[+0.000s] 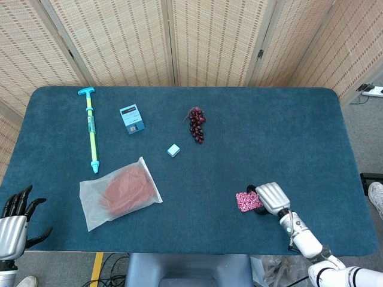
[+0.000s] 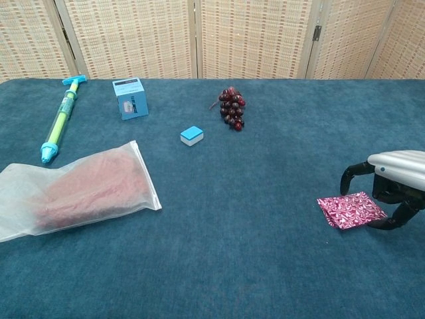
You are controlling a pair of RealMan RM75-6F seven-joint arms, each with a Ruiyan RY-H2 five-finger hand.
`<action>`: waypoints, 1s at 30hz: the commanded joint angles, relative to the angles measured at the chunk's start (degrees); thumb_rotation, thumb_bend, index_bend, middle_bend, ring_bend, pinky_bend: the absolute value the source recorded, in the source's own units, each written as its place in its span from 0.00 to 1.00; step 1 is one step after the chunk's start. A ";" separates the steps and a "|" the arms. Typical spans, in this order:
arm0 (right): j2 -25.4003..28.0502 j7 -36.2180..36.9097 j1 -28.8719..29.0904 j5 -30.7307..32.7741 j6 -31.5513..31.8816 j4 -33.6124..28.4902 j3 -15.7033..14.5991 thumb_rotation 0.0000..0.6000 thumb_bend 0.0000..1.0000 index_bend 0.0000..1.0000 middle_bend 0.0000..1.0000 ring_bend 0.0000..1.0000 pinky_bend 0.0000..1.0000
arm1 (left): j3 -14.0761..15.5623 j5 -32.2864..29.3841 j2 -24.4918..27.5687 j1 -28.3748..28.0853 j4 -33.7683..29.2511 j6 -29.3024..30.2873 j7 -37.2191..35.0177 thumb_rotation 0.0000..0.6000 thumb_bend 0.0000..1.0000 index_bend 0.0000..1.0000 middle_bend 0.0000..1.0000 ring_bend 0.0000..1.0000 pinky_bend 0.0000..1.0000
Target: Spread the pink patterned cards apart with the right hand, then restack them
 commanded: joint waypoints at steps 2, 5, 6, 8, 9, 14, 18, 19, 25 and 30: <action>-0.09 0.02 0.01 0.00 -0.02 0.04 -0.04 1.00 0.25 0.34 1.00 1.00 1.00 | 0.00 -0.08 -0.01 0.05 0.06 0.02 -0.05 1.00 0.23 0.28 0.03 0.02 0.09; -0.09 -0.14 0.01 0.21 -0.07 0.09 -0.04 1.00 0.25 0.33 1.00 1.00 1.00 | 0.06 -0.11 0.02 0.10 0.11 -0.01 -0.13 1.00 0.23 0.28 0.03 0.02 0.09; -0.06 -0.06 -0.01 0.22 0.00 0.04 0.00 1.00 0.25 0.32 1.00 1.00 1.00 | 0.07 -0.12 0.01 0.10 0.13 -0.02 -0.14 1.00 0.23 0.28 0.03 0.02 0.09; 0.22 0.42 -0.20 -0.05 0.71 -0.36 0.21 1.00 0.25 0.32 1.00 1.00 1.00 | 0.05 -0.11 0.00 0.11 0.14 0.00 -0.18 1.00 0.23 0.28 0.03 0.02 0.09; 0.45 0.65 -0.35 -0.23 1.26 -0.63 0.36 1.00 0.25 0.32 1.00 1.00 1.00 | 0.03 -0.09 0.00 0.11 0.15 0.04 -0.19 1.00 0.23 0.28 0.03 0.02 0.09; 3.23 2.26 -1.98 -1.30 6.36 -3.19 1.85 1.00 0.25 0.32 1.00 1.00 1.00 | -0.27 0.06 0.09 -0.22 0.04 -0.03 -0.11 1.00 0.23 0.29 0.03 0.02 0.09; 6.22 3.02 -4.01 -2.70 11.26 -5.38 2.43 1.00 0.28 0.32 0.97 1.00 1.00 | -0.49 0.34 -0.04 -0.53 -0.08 -0.05 -0.04 1.00 0.23 0.28 0.03 0.02 0.09; 6.90 3.31 -4.56 -3.20 12.50 -5.78 2.47 1.00 0.29 0.32 0.93 0.99 1.00 | -0.51 0.43 -0.09 -0.61 -0.11 -0.07 0.01 1.00 0.23 0.28 0.03 0.02 0.09; 10.40 5.65 -8.82 -6.91 21.46 -7.30 2.40 1.00 0.36 0.32 0.68 0.72 0.88 | -0.77 1.11 -0.68 -1.24 -0.35 -0.18 0.43 1.00 0.23 0.28 0.03 0.02 0.09; 12.59 7.77 -12.53 -10.31 28.51 -7.52 1.77 1.00 0.36 0.28 0.39 0.37 0.48 | -0.94 1.70 -1.31 -1.66 -0.59 -0.05 1.06 1.00 0.23 0.27 0.03 0.02 0.09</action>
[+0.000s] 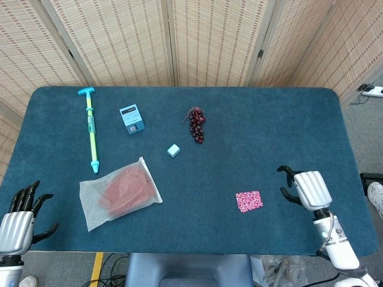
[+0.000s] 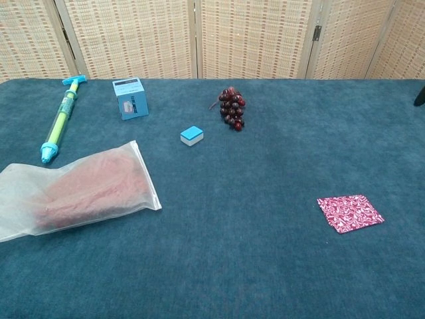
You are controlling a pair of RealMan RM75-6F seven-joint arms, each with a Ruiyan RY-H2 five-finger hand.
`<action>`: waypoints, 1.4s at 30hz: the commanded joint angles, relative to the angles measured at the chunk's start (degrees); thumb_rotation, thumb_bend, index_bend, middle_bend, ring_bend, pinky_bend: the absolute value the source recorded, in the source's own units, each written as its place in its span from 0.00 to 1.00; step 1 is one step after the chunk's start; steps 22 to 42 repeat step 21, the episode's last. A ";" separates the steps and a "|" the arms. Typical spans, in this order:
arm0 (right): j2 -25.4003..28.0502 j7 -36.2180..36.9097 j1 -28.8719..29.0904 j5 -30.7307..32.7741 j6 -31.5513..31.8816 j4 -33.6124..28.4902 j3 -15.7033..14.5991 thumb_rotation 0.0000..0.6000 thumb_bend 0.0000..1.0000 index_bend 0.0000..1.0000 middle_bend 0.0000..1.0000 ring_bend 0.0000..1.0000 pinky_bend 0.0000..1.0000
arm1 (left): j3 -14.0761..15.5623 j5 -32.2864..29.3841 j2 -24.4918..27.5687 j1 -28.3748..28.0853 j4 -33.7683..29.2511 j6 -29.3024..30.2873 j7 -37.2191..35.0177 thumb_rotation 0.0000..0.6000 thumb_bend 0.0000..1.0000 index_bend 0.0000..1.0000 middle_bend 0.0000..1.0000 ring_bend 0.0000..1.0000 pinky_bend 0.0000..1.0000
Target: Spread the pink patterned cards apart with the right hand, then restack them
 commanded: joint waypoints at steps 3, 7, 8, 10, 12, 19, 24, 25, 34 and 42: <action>3.94 3.34 -4.84 -3.43 6.32 -1.29 -1.38 1.00 0.30 0.18 0.23 0.18 0.22 | -0.03 0.59 -0.40 -0.20 -0.58 0.33 0.76 1.00 0.23 0.26 0.03 0.02 0.09; 6.74 3.22 -8.30 -3.30 9.70 -2.99 -2.34 1.00 0.24 0.08 0.09 0.02 0.04 | 0.23 1.76 -0.44 -0.18 -1.48 1.00 1.41 1.00 0.23 0.24 0.03 0.02 0.09; 7.20 3.21 -8.97 -3.35 10.21 -3.34 -2.62 1.00 0.24 0.08 0.09 0.02 0.03 | 0.28 1.99 -0.49 -0.15 -1.68 1.18 1.48 1.00 0.23 0.23 0.03 0.02 0.09; 7.98 3.37 -10.15 -3.56 11.05 -3.84 -3.18 1.00 0.24 0.06 0.07 0.00 0.01 | 0.20 2.44 -0.67 -0.10 -1.93 1.73 1.75 1.00 0.23 0.20 0.03 0.02 0.09; 8.80 3.76 -11.15 -3.95 11.24 -4.28 -3.99 1.00 0.24 0.05 0.05 0.00 0.00 | 0.24 2.97 -0.80 -0.07 -2.29 2.14 2.04 1.00 0.23 0.17 0.03 0.02 0.09; 9.45 5.11 -12.39 -5.22 10.81 -4.72 -4.79 1.00 0.24 0.01 0.00 0.00 0.00 | 1.02 3.88 0.29 -0.16 -4.59 1.64 4.20 1.00 0.23 0.06 0.03 0.02 0.09; 9.44 5.36 -12.54 -5.68 10.66 -4.74 -4.85 1.00 0.24 0.01 0.00 0.00 0.00 | 1.30 3.90 0.77 -0.13 -5.62 1.34 5.06 1.00 0.23 0.06 0.03 0.02 0.09; 9.44 5.36 -12.54 -5.68 10.66 -4.74 -4.85 1.00 0.24 0.01 0.00 0.00 0.00 | 1.30 3.90 0.77 -0.13 -5.62 1.34 5.06 1.00 0.23 0.06 0.03 0.02 0.09; 9.44 5.36 -12.54 -5.68 10.66 -4.74 -4.85 1.00 0.24 0.01 0.00 0.00 0.00 | 1.30 3.90 0.77 -0.13 -5.62 1.34 5.06 1.00 0.23 0.06 0.03 0.02 0.09; 9.44 5.36 -12.54 -5.68 10.66 -4.74 -4.85 1.00 0.24 0.01 0.00 0.00 0.00 | 1.30 3.90 0.77 -0.13 -5.62 1.34 5.06 1.00 0.23 0.06 0.03 0.02 0.09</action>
